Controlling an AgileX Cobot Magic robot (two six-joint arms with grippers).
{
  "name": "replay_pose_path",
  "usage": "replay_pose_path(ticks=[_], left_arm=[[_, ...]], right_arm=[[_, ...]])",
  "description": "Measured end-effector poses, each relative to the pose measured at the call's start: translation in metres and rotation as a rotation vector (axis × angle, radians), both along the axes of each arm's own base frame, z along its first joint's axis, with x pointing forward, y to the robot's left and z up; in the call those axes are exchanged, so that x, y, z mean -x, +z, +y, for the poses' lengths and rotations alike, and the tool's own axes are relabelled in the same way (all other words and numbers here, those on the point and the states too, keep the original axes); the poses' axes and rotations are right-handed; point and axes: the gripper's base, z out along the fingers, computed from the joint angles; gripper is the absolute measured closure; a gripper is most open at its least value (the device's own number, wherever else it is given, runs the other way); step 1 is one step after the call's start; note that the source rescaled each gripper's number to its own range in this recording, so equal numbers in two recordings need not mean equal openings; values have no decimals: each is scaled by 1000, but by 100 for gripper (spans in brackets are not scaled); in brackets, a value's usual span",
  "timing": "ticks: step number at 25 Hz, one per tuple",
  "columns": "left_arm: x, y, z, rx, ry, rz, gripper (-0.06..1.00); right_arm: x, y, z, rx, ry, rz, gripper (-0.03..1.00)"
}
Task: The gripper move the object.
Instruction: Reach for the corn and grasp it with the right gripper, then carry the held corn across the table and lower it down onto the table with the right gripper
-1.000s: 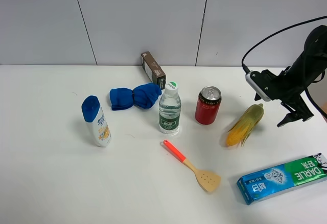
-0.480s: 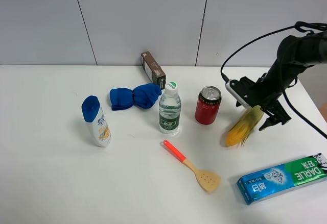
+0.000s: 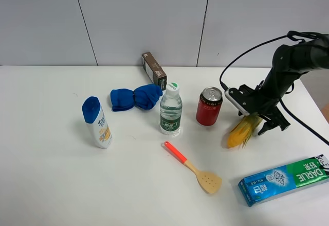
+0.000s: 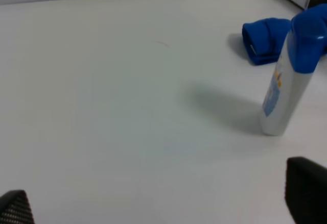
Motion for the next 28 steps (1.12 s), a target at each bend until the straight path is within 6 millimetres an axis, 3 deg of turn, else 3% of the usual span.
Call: replay_pose_path(ticks=[2,3,11,14,21,25,28], left_arm=[[0,0,0,0,0,0,-6],[0,0,0,0,0,0,-6],[0,0,0,0,0,0,-6],[0,0,0,0,0,0,-6],[0,0,0,0,0,0,-6],[0,0,0,0,0,0,-6],[0,0,0,0,0,0,-6]], right_arm=[[0,0,0,1,0,-1,89],[0,0,0,1,-2,-3,97],[-1,2,0,-11,-92,-3,96],[3,14,2,-30,-131,12,96],[34,77,8,-98,-148,107,96],[51,119,17,-210,-135,51,96],[50,144,22,-280,-150,-31,96]])
